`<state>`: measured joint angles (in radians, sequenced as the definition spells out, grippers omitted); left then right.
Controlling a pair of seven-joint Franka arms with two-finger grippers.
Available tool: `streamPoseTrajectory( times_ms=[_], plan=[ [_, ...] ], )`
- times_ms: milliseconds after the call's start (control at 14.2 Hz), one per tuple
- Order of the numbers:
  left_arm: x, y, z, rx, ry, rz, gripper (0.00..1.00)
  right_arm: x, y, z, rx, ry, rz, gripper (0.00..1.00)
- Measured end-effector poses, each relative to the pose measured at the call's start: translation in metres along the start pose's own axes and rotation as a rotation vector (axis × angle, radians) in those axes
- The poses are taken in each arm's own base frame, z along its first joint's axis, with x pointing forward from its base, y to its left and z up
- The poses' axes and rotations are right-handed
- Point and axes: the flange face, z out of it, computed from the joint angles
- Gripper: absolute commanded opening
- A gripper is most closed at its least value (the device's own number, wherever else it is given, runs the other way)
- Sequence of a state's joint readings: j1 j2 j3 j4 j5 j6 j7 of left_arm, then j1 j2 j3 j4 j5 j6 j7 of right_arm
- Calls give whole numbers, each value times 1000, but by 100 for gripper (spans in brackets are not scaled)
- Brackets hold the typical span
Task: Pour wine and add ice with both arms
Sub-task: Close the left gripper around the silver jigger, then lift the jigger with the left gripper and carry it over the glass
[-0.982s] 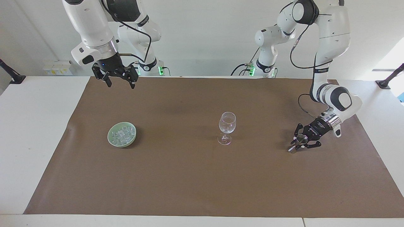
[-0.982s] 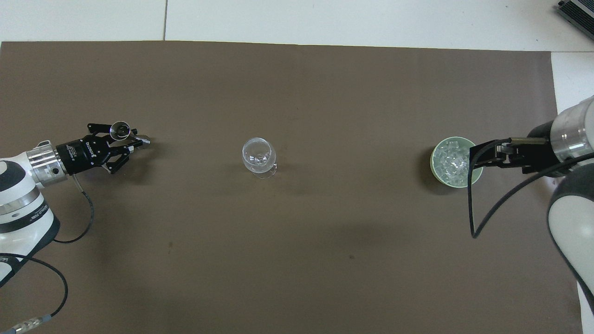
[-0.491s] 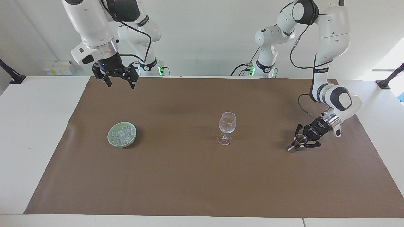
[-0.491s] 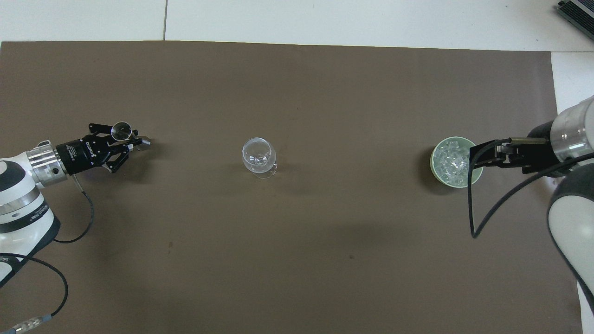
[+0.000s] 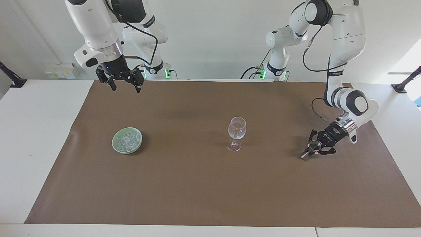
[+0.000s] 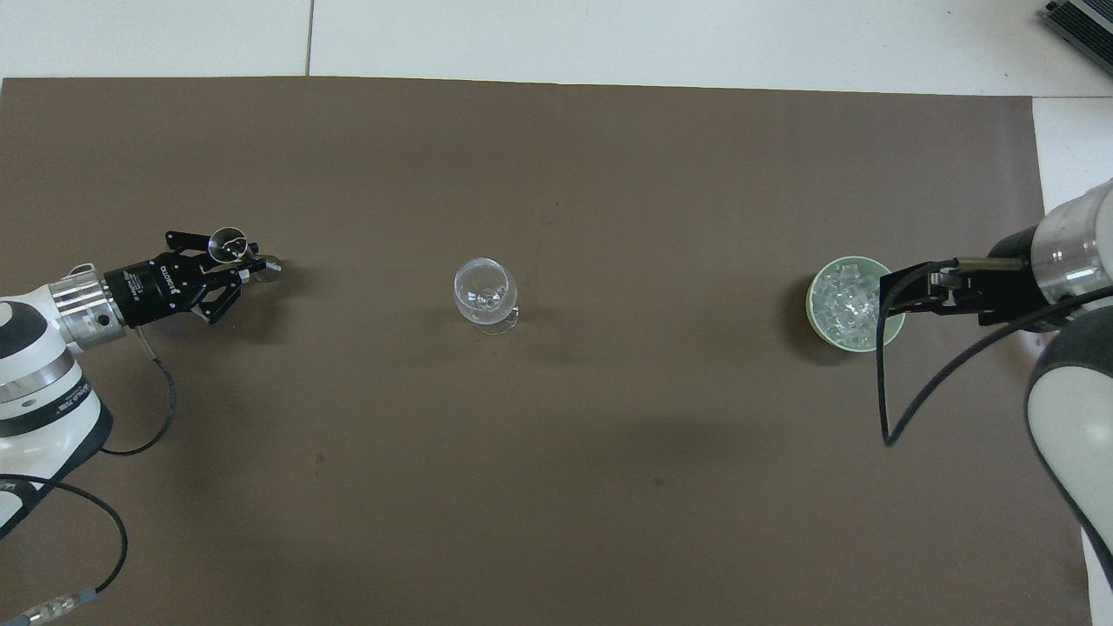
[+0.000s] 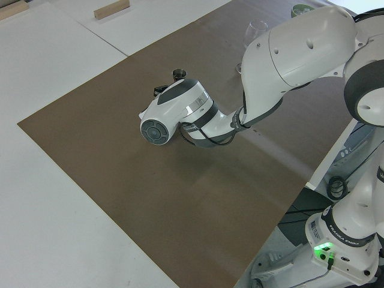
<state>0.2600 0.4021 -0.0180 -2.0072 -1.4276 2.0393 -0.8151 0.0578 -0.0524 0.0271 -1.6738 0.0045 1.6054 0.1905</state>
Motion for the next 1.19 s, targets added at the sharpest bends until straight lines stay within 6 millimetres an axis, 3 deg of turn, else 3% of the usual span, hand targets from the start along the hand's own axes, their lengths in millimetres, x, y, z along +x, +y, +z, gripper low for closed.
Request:
streamPoseTrajectory(
  times_ms=[702,1193],
  plan=[
    [-54,29,-2,-20,-45,20,0,0,0,0,0,0,0,100],
    [-110,20,55,-40,-99,39,0,0,0,0,0,0,0,100]
  ],
)
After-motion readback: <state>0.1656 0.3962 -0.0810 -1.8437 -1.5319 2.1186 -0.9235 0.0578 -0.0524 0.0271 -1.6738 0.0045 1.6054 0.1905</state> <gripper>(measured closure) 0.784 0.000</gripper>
